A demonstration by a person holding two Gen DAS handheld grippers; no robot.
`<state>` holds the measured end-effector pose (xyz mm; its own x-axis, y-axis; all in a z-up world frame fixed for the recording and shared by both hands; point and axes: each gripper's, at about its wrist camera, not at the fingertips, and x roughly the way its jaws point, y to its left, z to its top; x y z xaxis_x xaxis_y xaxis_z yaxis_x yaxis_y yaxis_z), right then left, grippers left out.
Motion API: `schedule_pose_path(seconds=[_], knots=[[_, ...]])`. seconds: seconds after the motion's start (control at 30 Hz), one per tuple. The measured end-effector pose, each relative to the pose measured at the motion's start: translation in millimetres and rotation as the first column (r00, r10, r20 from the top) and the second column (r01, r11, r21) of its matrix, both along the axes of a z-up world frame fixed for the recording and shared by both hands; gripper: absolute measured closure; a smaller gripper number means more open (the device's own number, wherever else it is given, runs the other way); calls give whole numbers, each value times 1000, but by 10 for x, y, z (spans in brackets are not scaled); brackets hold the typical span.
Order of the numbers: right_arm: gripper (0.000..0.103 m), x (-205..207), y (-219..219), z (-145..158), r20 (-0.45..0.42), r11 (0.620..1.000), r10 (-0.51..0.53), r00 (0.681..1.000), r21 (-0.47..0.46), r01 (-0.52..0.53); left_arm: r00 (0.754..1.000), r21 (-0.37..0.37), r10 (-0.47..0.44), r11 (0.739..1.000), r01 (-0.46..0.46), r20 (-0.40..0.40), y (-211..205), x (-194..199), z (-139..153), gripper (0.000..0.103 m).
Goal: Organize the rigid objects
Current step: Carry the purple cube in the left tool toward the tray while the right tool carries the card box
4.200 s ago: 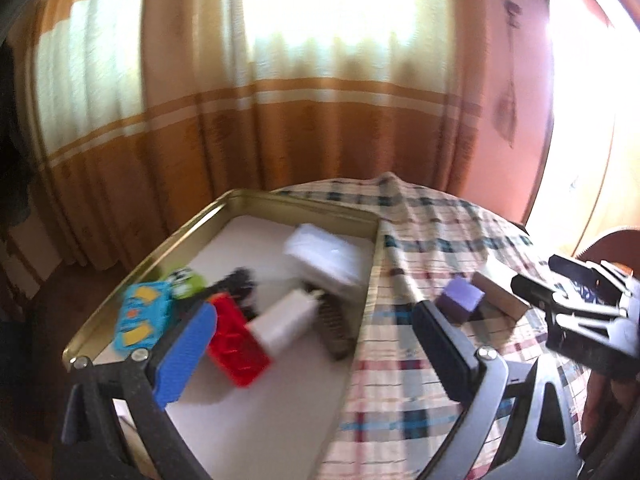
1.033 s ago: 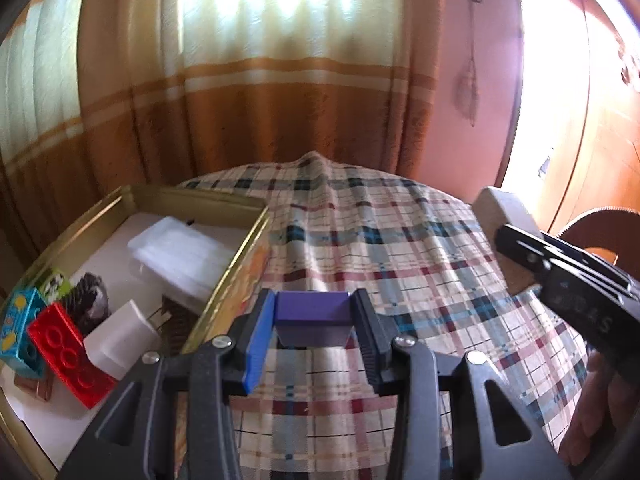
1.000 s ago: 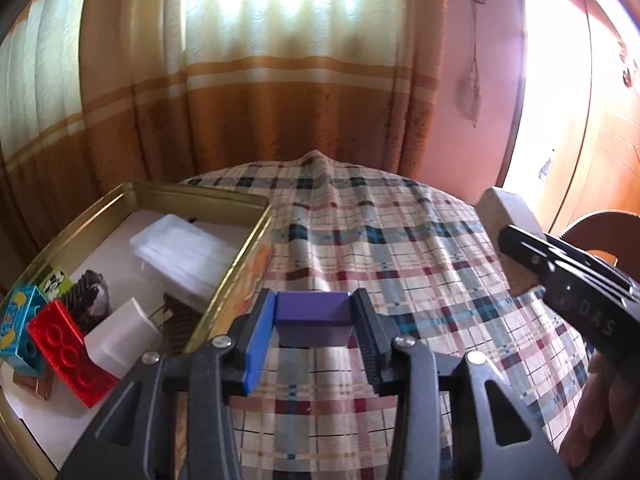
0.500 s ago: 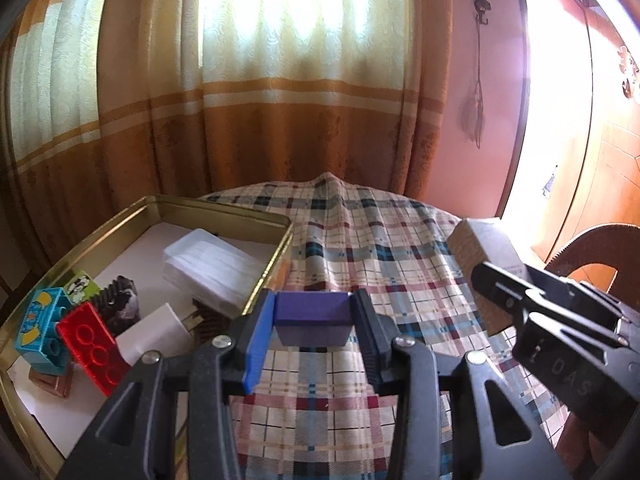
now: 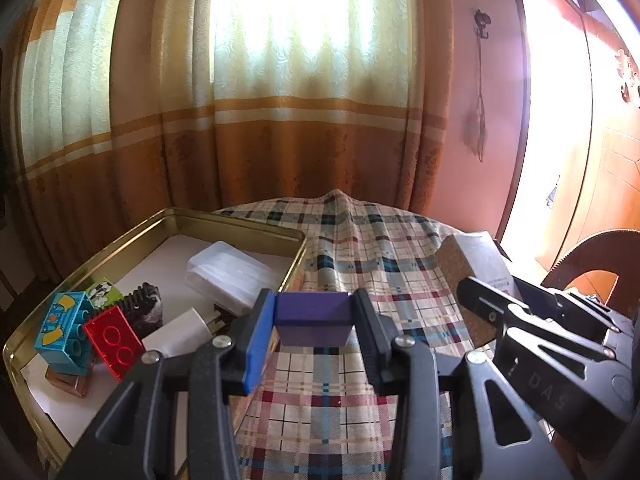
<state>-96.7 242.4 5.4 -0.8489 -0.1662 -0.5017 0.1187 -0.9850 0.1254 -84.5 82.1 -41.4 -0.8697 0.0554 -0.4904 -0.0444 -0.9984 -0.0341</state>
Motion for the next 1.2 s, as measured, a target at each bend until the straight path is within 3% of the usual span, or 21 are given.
schedule_pose_path(seconds=[0.83, 1.2], knots=[[60, 87, -82, -21, 9, 999, 41, 999, -21, -41, 999, 4, 11, 1000, -11, -50, -101, 161, 68, 64], [60, 162, -147, 10, -28, 999, 39, 999, -2, -39, 998, 5, 18, 1000, -18, -66, -166, 230, 80, 64]])
